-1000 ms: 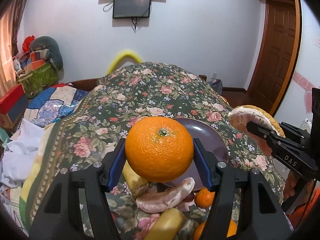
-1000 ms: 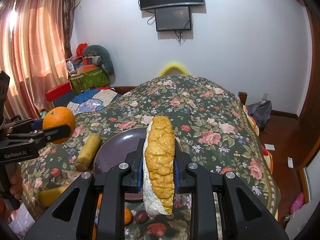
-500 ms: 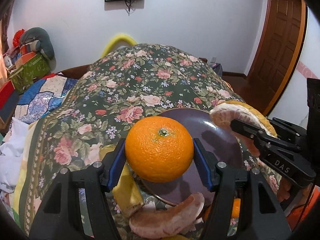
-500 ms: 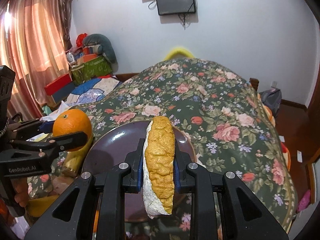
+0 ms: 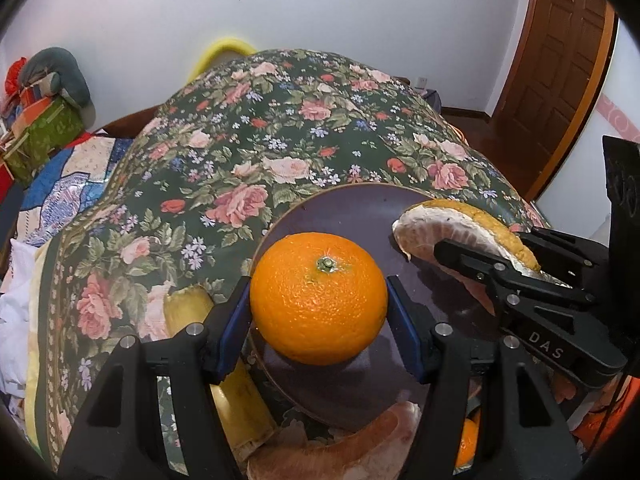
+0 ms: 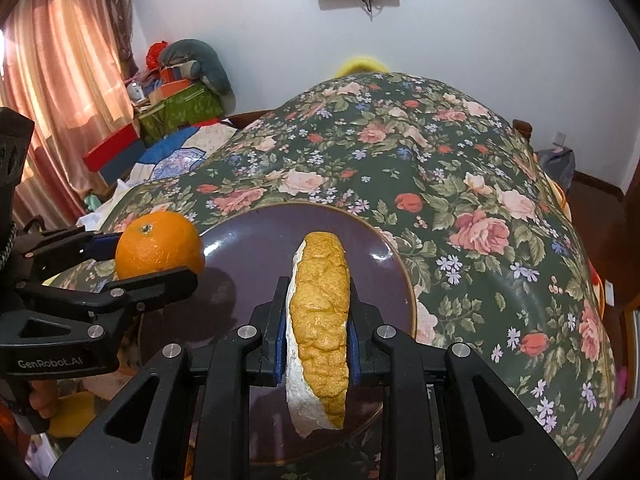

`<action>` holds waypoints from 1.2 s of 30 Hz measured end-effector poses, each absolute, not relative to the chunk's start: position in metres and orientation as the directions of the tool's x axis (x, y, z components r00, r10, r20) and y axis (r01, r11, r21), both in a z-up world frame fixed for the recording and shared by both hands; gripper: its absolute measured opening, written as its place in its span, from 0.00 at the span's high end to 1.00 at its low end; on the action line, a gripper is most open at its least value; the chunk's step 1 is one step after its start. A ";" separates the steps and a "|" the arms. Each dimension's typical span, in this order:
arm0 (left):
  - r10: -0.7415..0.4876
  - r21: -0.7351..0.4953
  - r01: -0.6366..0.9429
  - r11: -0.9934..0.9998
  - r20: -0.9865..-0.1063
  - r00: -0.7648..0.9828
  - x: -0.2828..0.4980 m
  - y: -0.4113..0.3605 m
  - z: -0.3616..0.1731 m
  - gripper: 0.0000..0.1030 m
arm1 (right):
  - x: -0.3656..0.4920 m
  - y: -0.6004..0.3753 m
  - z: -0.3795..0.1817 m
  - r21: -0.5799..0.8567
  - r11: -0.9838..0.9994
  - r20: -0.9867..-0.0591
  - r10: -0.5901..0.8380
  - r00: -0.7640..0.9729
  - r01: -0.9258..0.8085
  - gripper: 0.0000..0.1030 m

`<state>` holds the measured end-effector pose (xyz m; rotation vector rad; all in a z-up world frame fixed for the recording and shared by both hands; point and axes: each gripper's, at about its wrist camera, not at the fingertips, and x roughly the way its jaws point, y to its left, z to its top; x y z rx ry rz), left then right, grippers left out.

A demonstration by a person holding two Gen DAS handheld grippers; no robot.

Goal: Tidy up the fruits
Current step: 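Lift and carry the pomelo segment and orange over the purple plate with both tools, then lower the pomelo segment and orange onto the plate and open both tools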

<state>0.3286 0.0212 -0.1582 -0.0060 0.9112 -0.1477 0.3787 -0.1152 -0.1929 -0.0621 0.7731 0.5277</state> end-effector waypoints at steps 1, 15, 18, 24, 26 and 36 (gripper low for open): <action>-0.137 -0.076 0.126 0.989 -0.791 0.596 0.330 0.021 -0.159 0.38 | 0.379 -0.115 -0.194 0.132 0.870 -0.684 0.427 0.591 -0.475 0.79; -0.119 -0.065 0.105 0.992 -0.723 0.680 0.312 0.020 -0.129 0.17 | 0.368 -0.120 -0.179 0.089 0.884 -0.674 0.393 0.626 -0.459 0.56; -0.115 -0.064 0.098 0.993 -0.709 0.696 0.303 0.022 -0.119 0.17 | 0.358 -0.122 -0.167 0.085 0.881 -0.659 0.400 0.637 -0.464 0.56; -0.094 -0.054 0.078 0.995 -0.676 0.731 0.270 0.027 -0.095 0.17 | 0.326 -0.124 -0.140 0.038 0.879 -0.617 0.394 0.681 -0.475 0.52; -0.085 -0.044 0.074 0.996 -0.665 0.742 0.256 0.029 -0.088 0.17 | 0.315 -0.125 -0.133 0.025 0.879 -0.605 0.392 0.693 -0.476 0.51; -0.051 -0.019 0.050 0.999 -0.625 0.779 0.190 0.038 -0.069 0.13 | 0.261 -0.131 -0.118 -0.014 0.885 -0.578 0.373 0.726 -0.466 0.42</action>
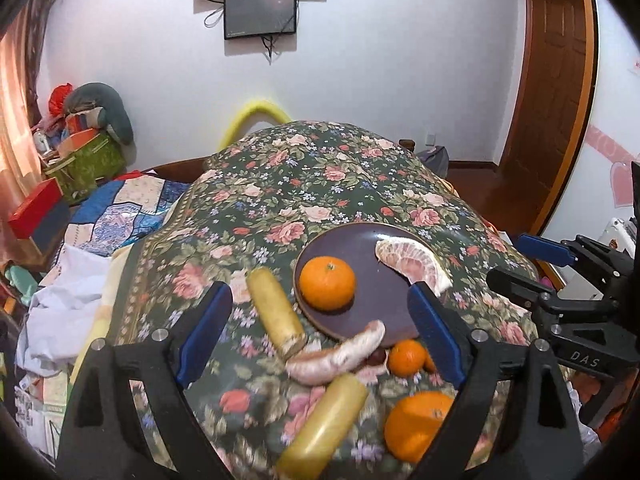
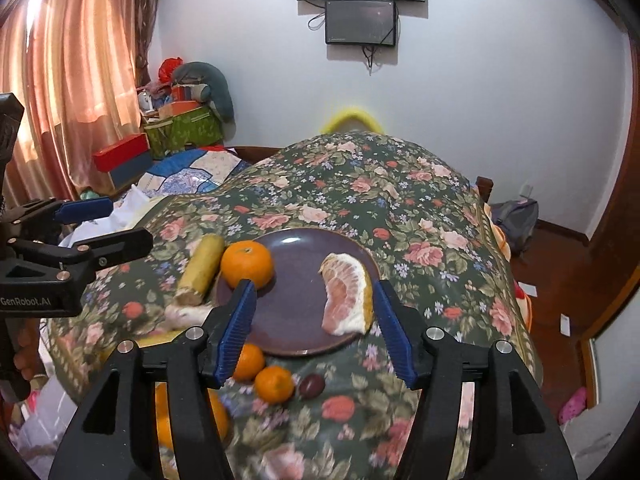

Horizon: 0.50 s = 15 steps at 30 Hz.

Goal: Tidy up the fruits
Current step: 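Lower the pomelo segment and orange onto the plate and open both tools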

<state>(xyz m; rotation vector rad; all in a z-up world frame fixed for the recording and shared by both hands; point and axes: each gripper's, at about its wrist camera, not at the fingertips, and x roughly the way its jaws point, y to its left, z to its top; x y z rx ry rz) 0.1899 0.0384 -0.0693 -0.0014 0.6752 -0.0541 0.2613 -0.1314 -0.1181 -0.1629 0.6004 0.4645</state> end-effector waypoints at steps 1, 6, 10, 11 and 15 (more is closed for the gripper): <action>-0.049 -0.020 0.048 0.999 -0.623 0.781 0.184 0.039 -0.069 0.12 | 0.256 -0.131 -0.118 -0.016 0.887 -0.576 0.370 0.729 -0.462 0.40; -0.045 -0.021 0.041 0.999 -0.621 0.783 0.158 0.044 -0.071 0.12 | 0.239 -0.128 -0.124 -0.005 0.888 -0.580 0.373 0.725 -0.461 0.38; -0.042 -0.024 0.035 0.999 -0.629 0.777 0.142 0.047 -0.078 0.12 | 0.226 -0.124 -0.130 -0.016 0.888 -0.589 0.363 0.722 -0.460 0.38; -0.043 -0.027 0.033 0.999 -0.631 0.775 0.140 0.048 -0.080 0.12 | 0.221 -0.122 -0.134 -0.015 0.887 -0.595 0.363 0.717 -0.462 0.38; -0.036 -0.032 0.020 0.999 -0.654 0.756 0.126 0.053 -0.095 0.12 | 0.209 -0.115 -0.144 0.001 0.881 -0.615 0.374 0.694 -0.473 0.38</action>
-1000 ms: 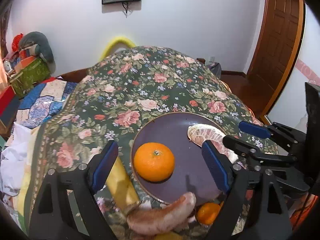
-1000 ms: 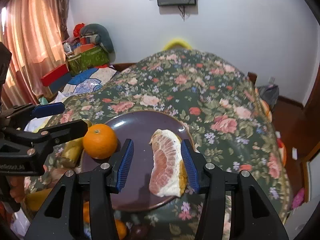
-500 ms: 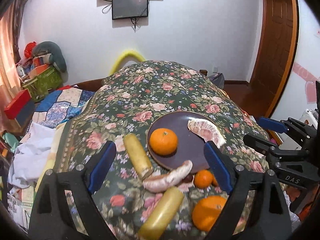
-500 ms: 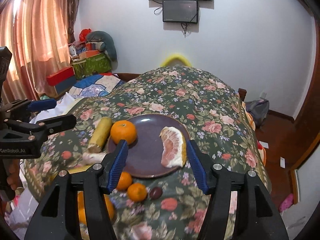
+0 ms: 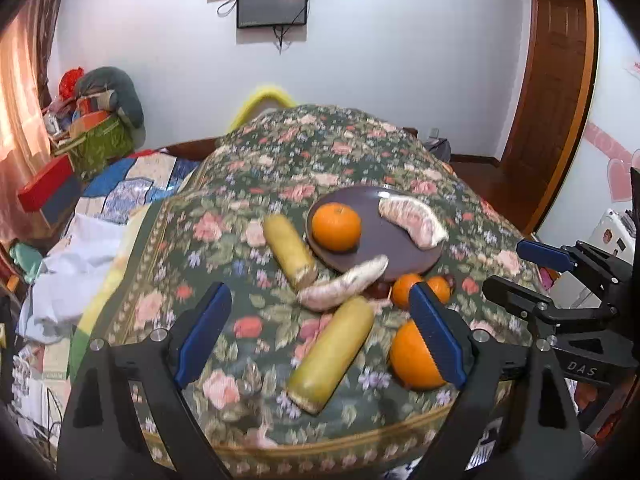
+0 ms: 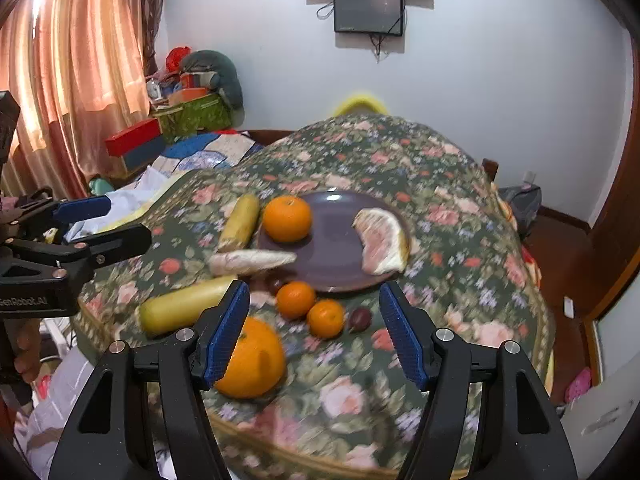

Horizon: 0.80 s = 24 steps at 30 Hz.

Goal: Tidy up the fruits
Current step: 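Lower the pomelo segment and orange onto the plate and open both tools, then grasp a second large orange with the right tool while the left tool grasps the yellow-green cylinder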

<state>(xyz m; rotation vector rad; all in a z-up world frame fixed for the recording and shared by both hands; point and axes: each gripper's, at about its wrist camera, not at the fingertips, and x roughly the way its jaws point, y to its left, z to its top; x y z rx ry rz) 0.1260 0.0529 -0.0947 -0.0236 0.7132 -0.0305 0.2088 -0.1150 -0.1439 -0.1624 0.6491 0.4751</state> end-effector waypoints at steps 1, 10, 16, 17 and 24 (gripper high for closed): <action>-0.033 -0.030 0.017 0.999 -0.658 0.752 0.124 0.054 -0.098 0.12 | 0.206 -0.112 -0.147 0.005 0.879 -0.621 0.377 0.687 -0.478 0.38; -0.037 -0.029 0.023 0.999 -0.698 0.716 0.104 0.064 -0.130 0.12 | 0.194 -0.093 -0.176 0.033 0.867 -0.672 0.388 0.631 -0.498 0.38; -0.059 -0.040 0.044 0.998 -0.712 0.699 0.105 0.069 -0.149 0.12 | 0.199 -0.086 -0.194 0.090 0.862 -0.711 0.407 0.574 -0.500 0.29; -0.065 -0.046 0.047 0.998 -0.710 0.701 0.106 0.070 -0.152 0.12 | 0.200 -0.085 -0.195 0.089 0.862 -0.713 0.405 0.573 -0.498 0.28; -0.098 -0.076 0.062 0.995 -0.730 0.677 0.119 0.074 -0.168 0.25 | 0.202 -0.073 -0.203 0.079 0.854 -0.739 0.397 0.545 -0.515 0.28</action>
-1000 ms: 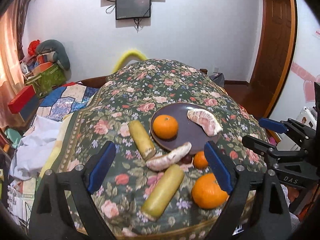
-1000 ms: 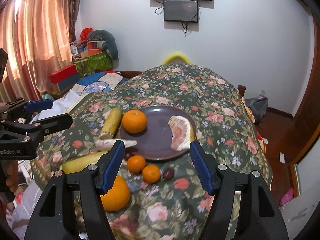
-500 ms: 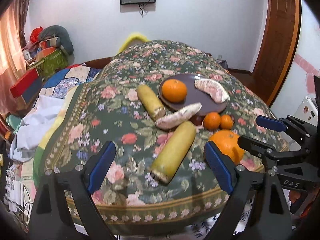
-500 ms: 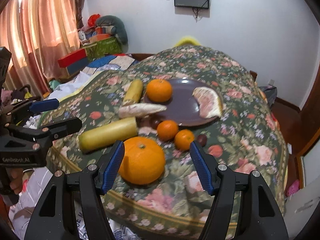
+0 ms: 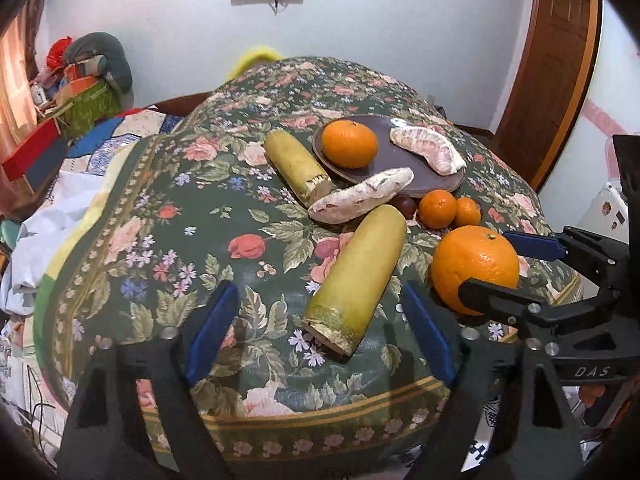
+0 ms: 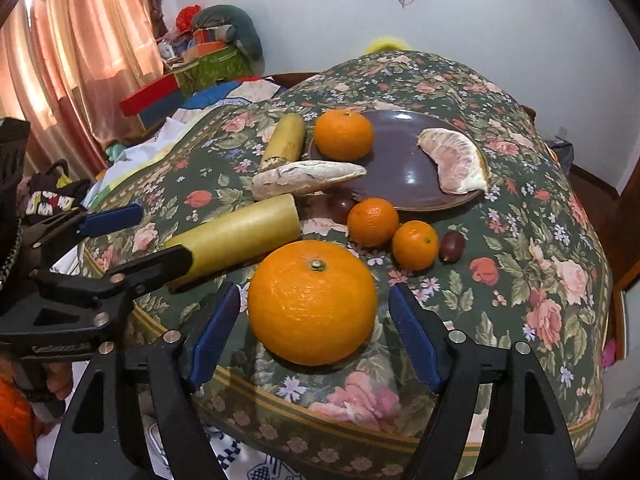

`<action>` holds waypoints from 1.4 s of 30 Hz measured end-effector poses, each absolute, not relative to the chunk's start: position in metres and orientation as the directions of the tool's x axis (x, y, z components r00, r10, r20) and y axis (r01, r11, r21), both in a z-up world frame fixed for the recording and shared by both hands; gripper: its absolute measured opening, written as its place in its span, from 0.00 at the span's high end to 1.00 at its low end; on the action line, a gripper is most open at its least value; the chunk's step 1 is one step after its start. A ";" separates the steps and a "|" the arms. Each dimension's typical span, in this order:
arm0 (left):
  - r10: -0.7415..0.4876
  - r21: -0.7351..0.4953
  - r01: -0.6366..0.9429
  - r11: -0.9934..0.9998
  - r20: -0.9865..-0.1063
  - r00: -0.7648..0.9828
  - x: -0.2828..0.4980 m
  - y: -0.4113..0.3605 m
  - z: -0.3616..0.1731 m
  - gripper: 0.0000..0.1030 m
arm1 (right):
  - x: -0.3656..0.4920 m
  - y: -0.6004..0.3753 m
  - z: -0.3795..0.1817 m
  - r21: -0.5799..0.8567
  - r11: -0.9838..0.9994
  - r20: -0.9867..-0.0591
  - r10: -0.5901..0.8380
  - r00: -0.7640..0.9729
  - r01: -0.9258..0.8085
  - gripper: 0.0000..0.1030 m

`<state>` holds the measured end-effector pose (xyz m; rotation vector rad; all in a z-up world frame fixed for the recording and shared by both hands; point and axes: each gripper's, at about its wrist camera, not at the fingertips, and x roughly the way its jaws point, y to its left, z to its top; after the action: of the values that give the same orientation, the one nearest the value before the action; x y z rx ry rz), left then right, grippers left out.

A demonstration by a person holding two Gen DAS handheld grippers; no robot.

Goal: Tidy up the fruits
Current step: 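Grasp a second large orange with the right tool while the left tool grasps the yellow-green cylinder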

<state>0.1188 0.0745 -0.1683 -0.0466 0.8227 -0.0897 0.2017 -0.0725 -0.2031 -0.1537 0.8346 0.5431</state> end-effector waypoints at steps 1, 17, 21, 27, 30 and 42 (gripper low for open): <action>-0.107 -0.079 0.072 0.994 -0.732 0.672 0.120 0.074 -0.170 0.25 | 0.202 -0.072 -0.204 0.079 0.853 -0.740 0.397 0.543 -0.516 0.29; -0.172 -0.108 0.142 0.984 -0.777 0.606 0.121 0.056 -0.185 0.62 | 0.212 -0.091 -0.210 0.204 0.833 -0.736 0.477 0.480 -0.514 0.37; -0.206 -0.122 0.178 0.976 -0.777 0.595 0.115 0.045 -0.180 0.65 | 0.211 -0.100 -0.203 0.174 0.848 -0.721 0.456 0.522 -0.501 0.37; -0.169 -0.059 0.198 0.978 -0.782 0.600 0.121 0.027 -0.170 0.65 | 0.215 -0.118 -0.192 0.156 0.869 -0.693 0.436 0.575 -0.470 0.37; -0.159 -0.050 0.195 0.979 -0.785 0.598 0.130 0.024 -0.169 0.65 | 0.215 -0.126 -0.186 0.147 0.876 -0.677 0.428 0.598 -0.460 0.37; -0.136 -0.031 0.193 0.981 -0.818 0.558 0.177 0.012 -0.171 0.65 | 0.226 -0.149 -0.182 0.160 0.888 -0.658 0.422 0.623 -0.432 0.37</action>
<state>0.1771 0.0124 -0.1710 0.0650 0.9592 -0.1943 0.2264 -0.1487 -0.1822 -0.0142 0.7521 0.4900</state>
